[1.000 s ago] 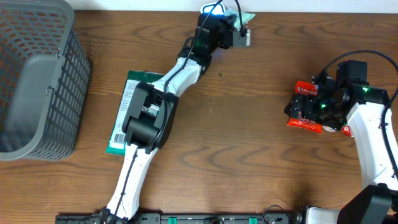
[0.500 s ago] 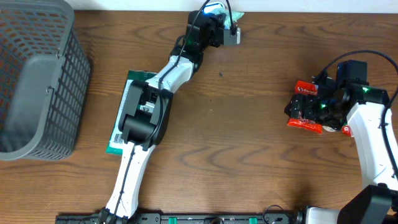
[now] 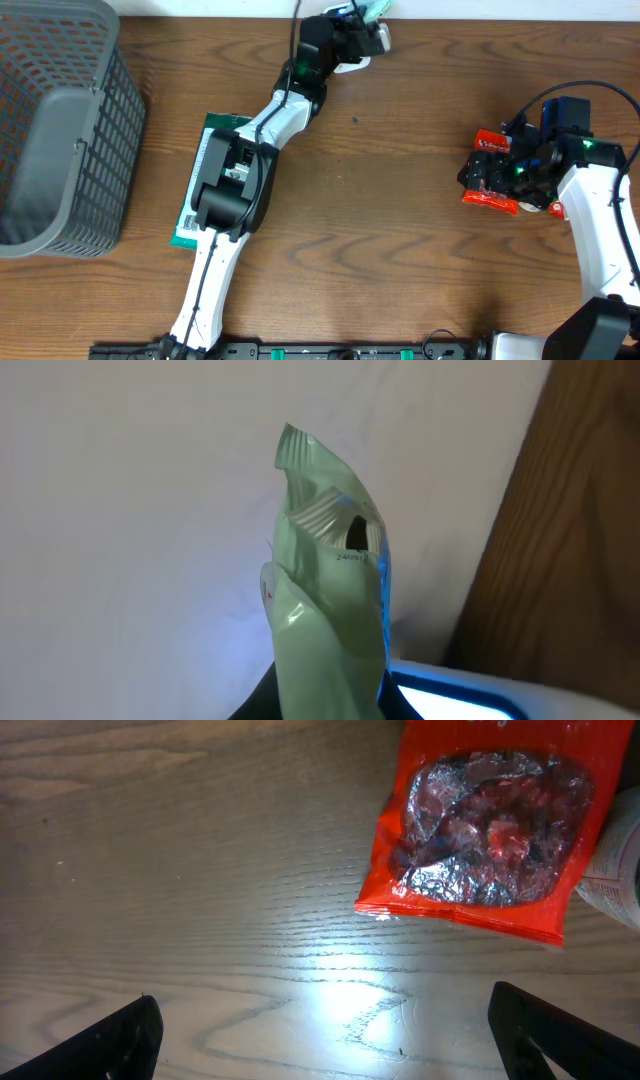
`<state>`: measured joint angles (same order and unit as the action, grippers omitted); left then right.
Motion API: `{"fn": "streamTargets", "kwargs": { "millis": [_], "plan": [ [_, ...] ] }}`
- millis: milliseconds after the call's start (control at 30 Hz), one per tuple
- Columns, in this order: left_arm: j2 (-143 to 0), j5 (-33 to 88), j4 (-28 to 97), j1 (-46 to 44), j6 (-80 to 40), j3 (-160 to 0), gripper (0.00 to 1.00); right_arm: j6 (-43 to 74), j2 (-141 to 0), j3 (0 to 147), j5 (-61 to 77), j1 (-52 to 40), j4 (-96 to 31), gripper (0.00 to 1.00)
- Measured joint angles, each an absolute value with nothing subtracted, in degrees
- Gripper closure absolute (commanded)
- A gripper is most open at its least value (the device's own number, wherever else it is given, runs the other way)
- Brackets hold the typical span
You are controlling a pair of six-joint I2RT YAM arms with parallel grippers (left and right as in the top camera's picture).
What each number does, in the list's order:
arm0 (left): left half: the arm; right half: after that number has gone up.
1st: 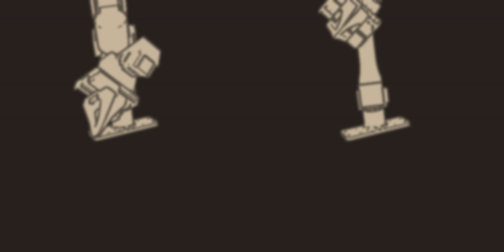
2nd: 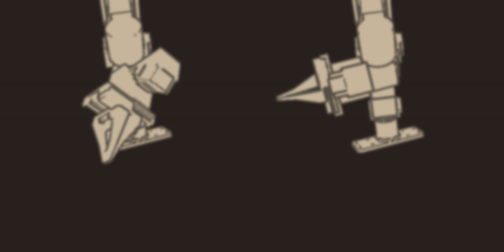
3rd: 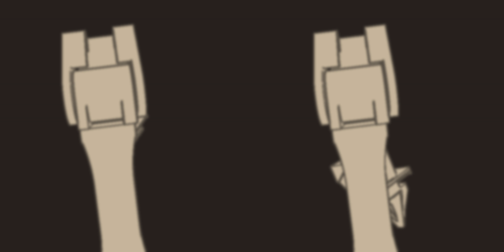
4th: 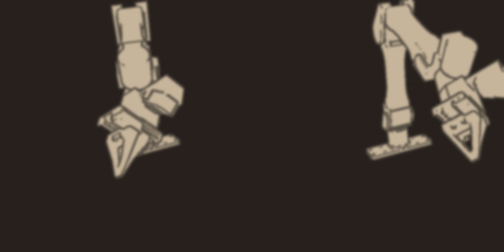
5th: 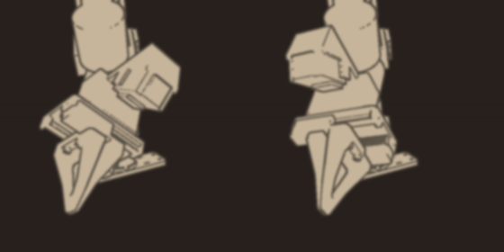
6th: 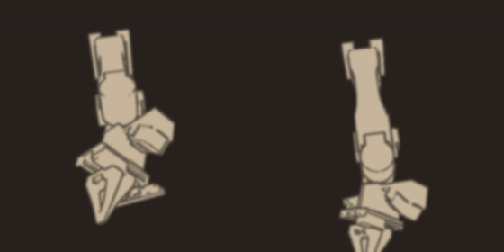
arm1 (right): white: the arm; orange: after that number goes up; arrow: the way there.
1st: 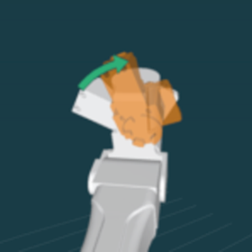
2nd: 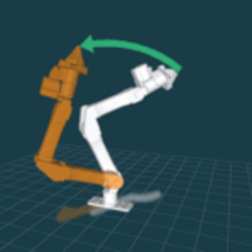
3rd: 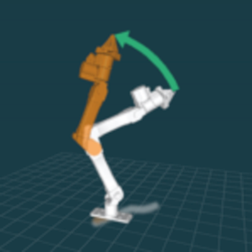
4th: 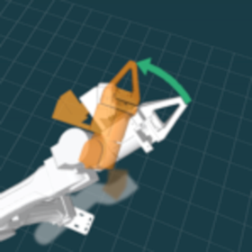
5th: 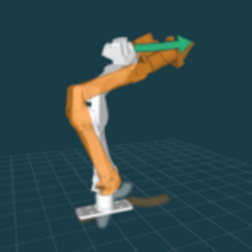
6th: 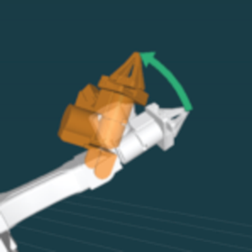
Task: Scan the item barcode
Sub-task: 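Hold the wipe pack against the scanner window with the left gripper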
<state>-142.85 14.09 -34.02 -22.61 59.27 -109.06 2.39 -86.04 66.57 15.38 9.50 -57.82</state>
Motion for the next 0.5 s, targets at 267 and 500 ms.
{"fn": "streamTargets", "kwargs": {
  "millis": [267,500],
  "plan": [
    [-131.68,11.64,-12.88,-23.83,43.81,-108.86,0.93,2.37,-86.04,66.57,15.4,9.5,-57.82,0.01],
    [-115.98,11.46,17.63,-28.08,31.62,-109.27,0.93,2.39,-86.04,66.57,15.38,9.5,-57.84,0.01]
  ]
}}
